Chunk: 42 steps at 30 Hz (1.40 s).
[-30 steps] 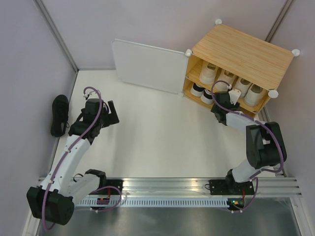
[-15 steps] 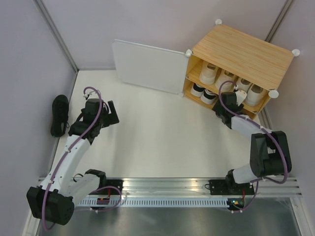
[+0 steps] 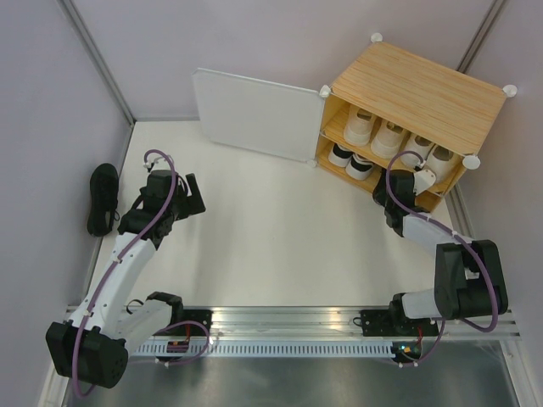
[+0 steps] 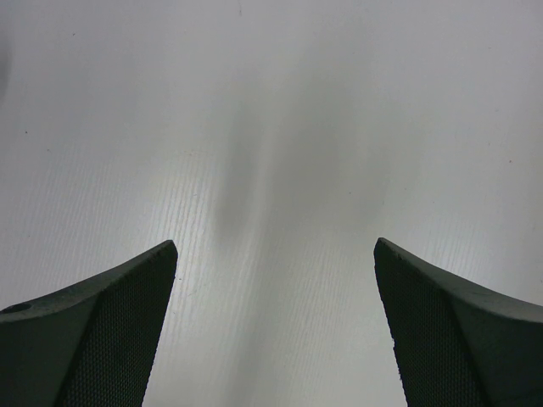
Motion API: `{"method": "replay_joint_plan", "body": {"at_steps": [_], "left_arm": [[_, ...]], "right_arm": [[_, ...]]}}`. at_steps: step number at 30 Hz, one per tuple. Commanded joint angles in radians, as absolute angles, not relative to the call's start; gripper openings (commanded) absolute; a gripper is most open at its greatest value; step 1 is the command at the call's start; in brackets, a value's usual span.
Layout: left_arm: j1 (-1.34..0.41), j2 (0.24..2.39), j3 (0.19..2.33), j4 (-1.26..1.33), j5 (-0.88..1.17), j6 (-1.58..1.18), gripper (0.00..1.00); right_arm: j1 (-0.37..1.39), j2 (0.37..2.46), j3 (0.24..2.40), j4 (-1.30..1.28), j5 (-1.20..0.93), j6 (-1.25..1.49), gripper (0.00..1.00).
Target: Place and organize the shoes in the shoe cabinet
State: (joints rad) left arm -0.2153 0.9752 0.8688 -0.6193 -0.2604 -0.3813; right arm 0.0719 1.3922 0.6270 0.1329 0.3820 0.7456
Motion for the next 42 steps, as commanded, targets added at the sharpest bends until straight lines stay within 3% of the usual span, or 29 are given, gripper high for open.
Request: {"method": "replay_joint_plan", "body": {"at_steps": [1,4,11,25,42], "left_arm": [[-0.213,0.969,0.874,-0.604,-0.253,-0.364,1.00],[-0.213,0.969,0.874,-0.604,-0.253,-0.364,1.00],[-0.213,0.969,0.874,-0.604,-0.259,-0.362,1.00],[-0.213,0.973,0.874,-0.604,-0.262,-0.362,1.00],[-0.213,0.969,0.876,-0.606,-0.270,-0.362,1.00]], "right_arm": [[0.069,1.431,0.615,0.140,0.379,0.756,0.19],[0.067,1.459,0.650,0.150,0.413,0.703,0.10],[0.055,1.508,0.745,0.181,0.451,0.575,0.01],[0.023,1.612,0.801,0.274,0.423,0.503,0.01],[0.021,1.499,0.664,0.551,0.408,0.465,0.02]]}}
